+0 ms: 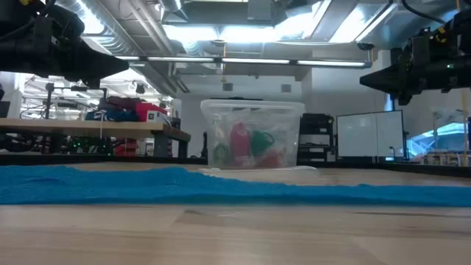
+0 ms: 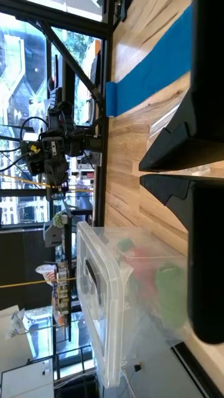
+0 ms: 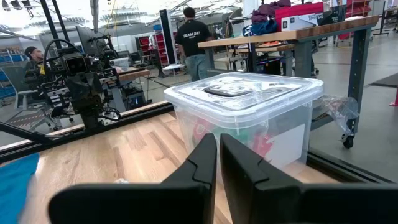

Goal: Roll bandage

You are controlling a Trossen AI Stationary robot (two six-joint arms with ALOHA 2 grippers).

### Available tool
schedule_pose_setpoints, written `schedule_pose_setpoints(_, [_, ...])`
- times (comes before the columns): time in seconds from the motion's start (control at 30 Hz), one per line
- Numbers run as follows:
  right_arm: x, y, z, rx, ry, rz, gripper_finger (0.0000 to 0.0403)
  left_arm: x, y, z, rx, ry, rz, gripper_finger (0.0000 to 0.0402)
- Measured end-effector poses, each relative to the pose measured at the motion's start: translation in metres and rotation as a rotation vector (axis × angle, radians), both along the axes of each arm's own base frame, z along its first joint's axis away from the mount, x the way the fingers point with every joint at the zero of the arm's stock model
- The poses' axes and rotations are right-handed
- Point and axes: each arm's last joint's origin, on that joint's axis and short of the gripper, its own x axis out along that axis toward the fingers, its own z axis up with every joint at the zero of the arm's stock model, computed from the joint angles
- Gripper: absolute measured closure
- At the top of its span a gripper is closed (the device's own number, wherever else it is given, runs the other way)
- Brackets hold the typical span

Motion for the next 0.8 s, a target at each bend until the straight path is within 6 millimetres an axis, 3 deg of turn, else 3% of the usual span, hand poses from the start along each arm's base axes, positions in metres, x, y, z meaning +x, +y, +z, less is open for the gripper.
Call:
schedule_pose_setpoints(0.37, [0.000,0.000,0.000,0.000,0.000,0.000,0.0377,0.000,0.000,0.001,0.012,-0.006,0.000,0.0389])
schedule_pose_setpoints(0.53, [0.000,0.000,0.001,-0.003,-0.014,0.000,0.0377,-0.002,0.000,0.018,-0.069,-0.211,-0.011,0.0389])
schedule_pose_setpoints(0.7, [0.000,0.003,0.005,0.254,-0.128,0.112,0.0377,-0.007,-0.002,0.040,-0.007,-0.392,-0.035,0.0389])
schedule_pose_setpoints(0.8, [0.000,0.004,0.009,0.279,-0.171,0.132,0.0377,-0.005,-0.002,0.052,-0.011,-0.383,-0.045,0.0389])
